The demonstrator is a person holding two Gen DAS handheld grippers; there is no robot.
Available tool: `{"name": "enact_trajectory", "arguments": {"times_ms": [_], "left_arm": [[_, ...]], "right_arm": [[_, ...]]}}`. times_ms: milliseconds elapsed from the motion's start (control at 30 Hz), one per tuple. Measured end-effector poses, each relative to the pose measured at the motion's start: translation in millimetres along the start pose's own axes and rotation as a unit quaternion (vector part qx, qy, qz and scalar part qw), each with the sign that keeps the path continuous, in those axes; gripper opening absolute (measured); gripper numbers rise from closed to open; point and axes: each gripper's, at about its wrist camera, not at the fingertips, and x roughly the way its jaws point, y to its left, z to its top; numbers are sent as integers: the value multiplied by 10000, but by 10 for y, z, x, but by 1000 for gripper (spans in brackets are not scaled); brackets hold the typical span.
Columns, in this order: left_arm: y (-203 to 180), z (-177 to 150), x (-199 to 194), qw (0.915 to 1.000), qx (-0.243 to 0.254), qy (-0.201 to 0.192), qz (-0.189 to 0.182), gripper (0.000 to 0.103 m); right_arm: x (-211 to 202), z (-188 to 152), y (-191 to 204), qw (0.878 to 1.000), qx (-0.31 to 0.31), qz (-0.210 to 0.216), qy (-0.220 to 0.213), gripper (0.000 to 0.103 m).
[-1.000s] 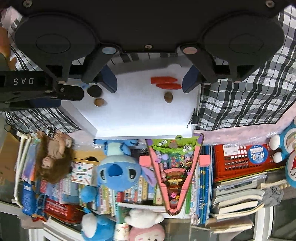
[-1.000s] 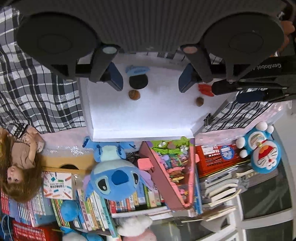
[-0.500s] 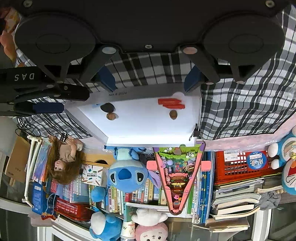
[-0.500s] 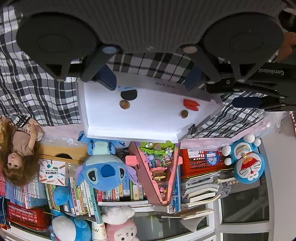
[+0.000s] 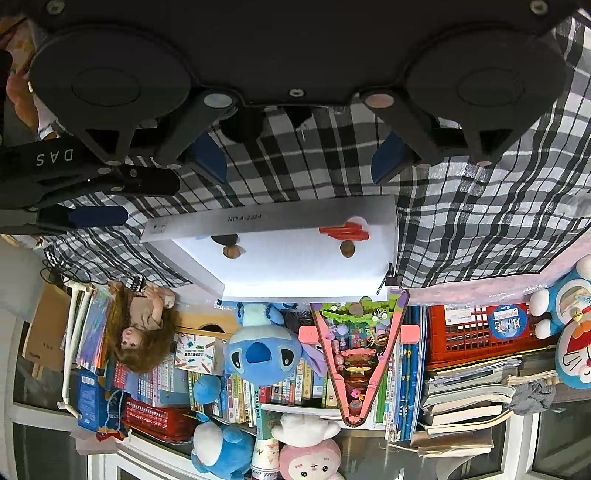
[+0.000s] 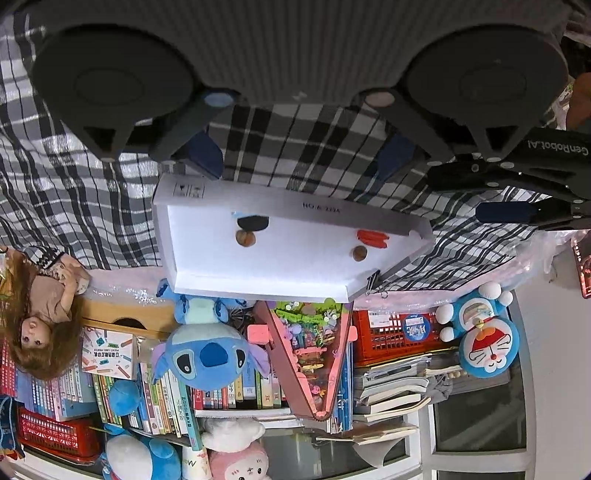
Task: Organize rigid objects
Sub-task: 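Withdraw both grippers from the tray toward the black caps on the cloth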
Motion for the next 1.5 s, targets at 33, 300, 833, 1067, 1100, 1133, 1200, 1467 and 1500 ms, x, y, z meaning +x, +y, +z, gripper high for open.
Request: {"name": "enact_trajectory", "arguments": {"times_ms": [33, 300, 833, 1067, 1100, 1133, 1200, 1467, 1500], "left_arm": [[-4, -11, -12, 10000, 11, -8, 4, 85], [4, -133, -110, 10000, 14, -44, 11, 85], [76, -398, -279, 9999, 5, -13, 100, 85], [70, -487, -308, 10000, -10, 57, 50, 84], [66, -492, -315, 10000, -7, 55, 32, 84], [61, -502, -331, 10000, 5, 47, 16, 84], [46, -519, -361, 10000, 40, 26, -7, 83], [37, -535, -332, 9989, -168, 265, -343, 47], [26, -534, -318, 9988, -161, 287, -368, 44]], "right_arm": [[-8, -20, 2, 10000, -4, -3, 2, 96], [-79, -142, 51, 9999, -155, -43, 4, 96], [-144, -345, 85, 9996, -230, -61, 131, 96], [-147, -414, 124, 9992, -350, -47, 202, 96], [-148, -423, 130, 9991, -357, -21, 208, 96], [-149, -432, 139, 9991, -366, 2, 210, 96], [-157, -451, 167, 9989, -423, 58, 213, 96], [-172, -556, 393, 9939, -1032, 281, 269, 85], [-172, -564, 415, 9935, -1073, 285, 262, 84]]}}
